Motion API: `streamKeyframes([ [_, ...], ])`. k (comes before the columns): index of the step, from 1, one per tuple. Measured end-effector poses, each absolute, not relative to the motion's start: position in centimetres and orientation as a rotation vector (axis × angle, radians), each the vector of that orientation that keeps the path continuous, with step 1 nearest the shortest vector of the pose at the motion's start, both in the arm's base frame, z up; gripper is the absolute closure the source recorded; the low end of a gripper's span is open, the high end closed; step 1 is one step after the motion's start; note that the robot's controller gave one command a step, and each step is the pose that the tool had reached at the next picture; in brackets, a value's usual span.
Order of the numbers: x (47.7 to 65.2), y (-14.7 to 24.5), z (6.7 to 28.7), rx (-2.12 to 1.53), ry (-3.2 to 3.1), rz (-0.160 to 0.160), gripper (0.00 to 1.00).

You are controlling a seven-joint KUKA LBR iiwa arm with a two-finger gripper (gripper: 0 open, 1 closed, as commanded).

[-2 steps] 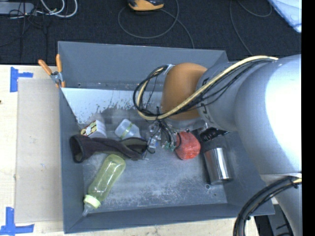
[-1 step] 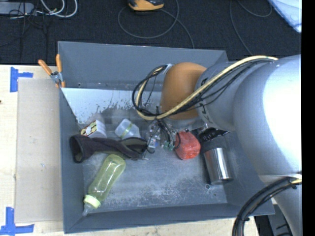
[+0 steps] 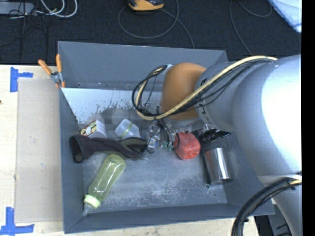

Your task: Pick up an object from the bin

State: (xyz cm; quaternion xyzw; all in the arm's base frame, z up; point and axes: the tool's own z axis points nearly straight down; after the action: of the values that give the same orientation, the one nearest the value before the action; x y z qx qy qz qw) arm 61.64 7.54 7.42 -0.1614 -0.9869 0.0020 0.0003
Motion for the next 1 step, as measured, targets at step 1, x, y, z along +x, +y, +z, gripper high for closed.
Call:
streamKeyframes([
  [1,61.74,7.56,7.41,-0.515,-3.095,0.01,1.0],
])
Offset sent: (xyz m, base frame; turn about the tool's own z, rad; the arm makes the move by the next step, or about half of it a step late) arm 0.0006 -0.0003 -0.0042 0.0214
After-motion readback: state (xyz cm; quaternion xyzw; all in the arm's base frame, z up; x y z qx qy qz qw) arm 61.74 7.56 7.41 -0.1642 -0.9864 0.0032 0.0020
